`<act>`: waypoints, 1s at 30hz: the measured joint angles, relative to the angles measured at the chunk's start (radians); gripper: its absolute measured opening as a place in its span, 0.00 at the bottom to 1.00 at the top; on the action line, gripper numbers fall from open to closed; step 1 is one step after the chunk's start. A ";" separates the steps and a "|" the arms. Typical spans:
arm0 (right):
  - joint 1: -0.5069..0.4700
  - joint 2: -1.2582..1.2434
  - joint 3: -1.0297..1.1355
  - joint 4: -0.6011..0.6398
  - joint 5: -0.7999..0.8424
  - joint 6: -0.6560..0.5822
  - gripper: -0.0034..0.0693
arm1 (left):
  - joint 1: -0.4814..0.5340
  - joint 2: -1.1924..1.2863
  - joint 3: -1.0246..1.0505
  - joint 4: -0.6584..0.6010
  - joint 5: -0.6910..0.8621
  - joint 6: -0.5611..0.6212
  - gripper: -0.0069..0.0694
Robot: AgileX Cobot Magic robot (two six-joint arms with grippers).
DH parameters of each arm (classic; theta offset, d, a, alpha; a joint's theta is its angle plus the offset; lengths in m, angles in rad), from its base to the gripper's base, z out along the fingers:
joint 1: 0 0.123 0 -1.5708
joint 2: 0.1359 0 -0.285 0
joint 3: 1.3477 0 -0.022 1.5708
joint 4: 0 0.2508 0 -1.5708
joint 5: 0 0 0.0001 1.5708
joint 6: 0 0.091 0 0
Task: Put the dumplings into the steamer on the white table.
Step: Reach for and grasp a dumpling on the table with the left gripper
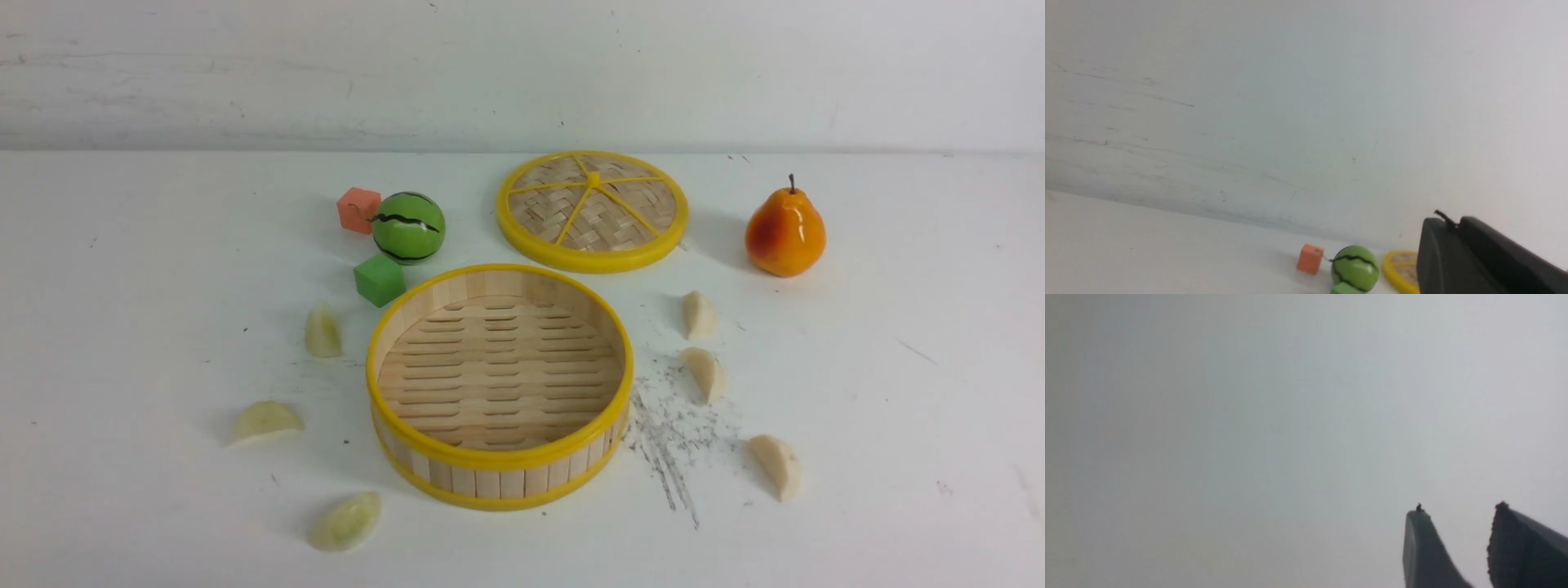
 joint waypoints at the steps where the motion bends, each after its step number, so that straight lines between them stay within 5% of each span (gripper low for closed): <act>1: 0.000 0.000 0.000 0.002 -0.073 0.044 0.38 | 0.000 0.000 0.000 0.000 -0.010 -0.064 0.15; 7: 0.000 0.000 0.000 -0.007 -0.239 0.271 0.38 | 0.000 0.000 0.000 0.000 -0.082 -0.353 0.16; 11: 0.000 0.000 -0.031 0.029 -0.186 0.350 0.32 | 0.000 0.000 -0.067 0.031 -0.071 -0.448 0.15; 18: 0.000 0.057 -0.286 -0.037 0.243 0.294 0.03 | 0.000 0.180 -0.421 0.188 0.235 -0.445 0.15; 25: 0.000 0.332 -0.432 -0.274 0.782 0.183 0.03 | -0.018 0.600 -0.625 0.229 0.504 -0.437 0.15; 30: 0.000 0.575 -0.495 -0.237 1.141 0.069 0.03 | -0.156 0.832 -0.714 0.130 0.709 -0.246 0.10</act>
